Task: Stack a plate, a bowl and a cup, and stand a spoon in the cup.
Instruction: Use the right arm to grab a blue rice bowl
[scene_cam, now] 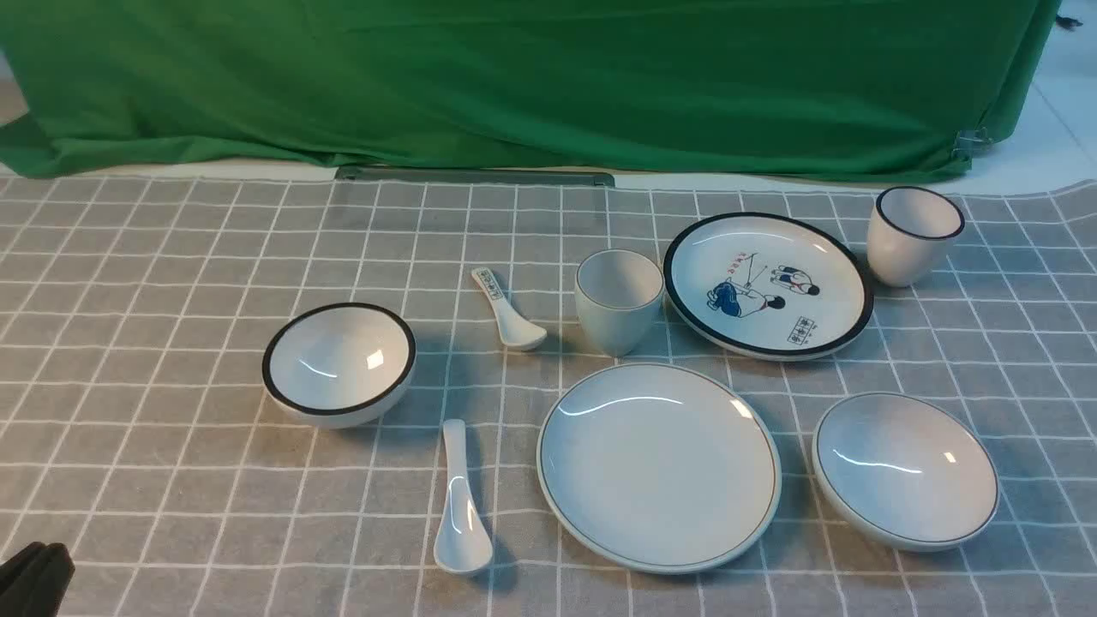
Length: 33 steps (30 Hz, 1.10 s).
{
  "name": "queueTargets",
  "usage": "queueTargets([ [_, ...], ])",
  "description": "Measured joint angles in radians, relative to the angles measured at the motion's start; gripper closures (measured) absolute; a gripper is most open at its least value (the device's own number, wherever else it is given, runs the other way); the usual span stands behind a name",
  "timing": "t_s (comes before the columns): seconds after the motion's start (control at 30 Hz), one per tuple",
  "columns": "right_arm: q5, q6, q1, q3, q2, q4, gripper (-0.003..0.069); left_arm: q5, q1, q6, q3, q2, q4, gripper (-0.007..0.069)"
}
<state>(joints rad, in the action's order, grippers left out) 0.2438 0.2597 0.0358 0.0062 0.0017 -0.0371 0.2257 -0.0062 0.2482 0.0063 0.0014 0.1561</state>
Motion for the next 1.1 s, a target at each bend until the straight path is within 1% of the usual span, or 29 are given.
queueTargets([
  [0.5, 0.000, 0.000, 0.000, 0.000, 0.000, 0.000, 0.0417, 0.000, 0.000, 0.000, 0.000, 0.000, -0.001, 0.0607],
  [0.67, 0.000, 0.000, 0.000, 0.000, 0.000, 0.000, 0.0417, -0.002, 0.000, 0.008, 0.000, 0.000, -0.061, 0.0607],
  [0.9, 0.000, 0.000, 0.000, 0.000, 0.000, 0.000, 0.0417, -0.004, 0.000, 0.008, 0.000, 0.000, -0.093, 0.0607],
  [1.03, 0.000, 0.000, 0.000, 0.000, 0.000, 0.000, 0.0417, -0.048, 0.000, 0.001, 0.000, 0.000, -0.039, 0.0607],
  [1.1, -0.013, -0.006, 0.000, 0.000, 0.000, -0.006, 0.0417, -0.125, 0.000, -0.056, 0.000, 0.000, 0.071, 0.0607],
])
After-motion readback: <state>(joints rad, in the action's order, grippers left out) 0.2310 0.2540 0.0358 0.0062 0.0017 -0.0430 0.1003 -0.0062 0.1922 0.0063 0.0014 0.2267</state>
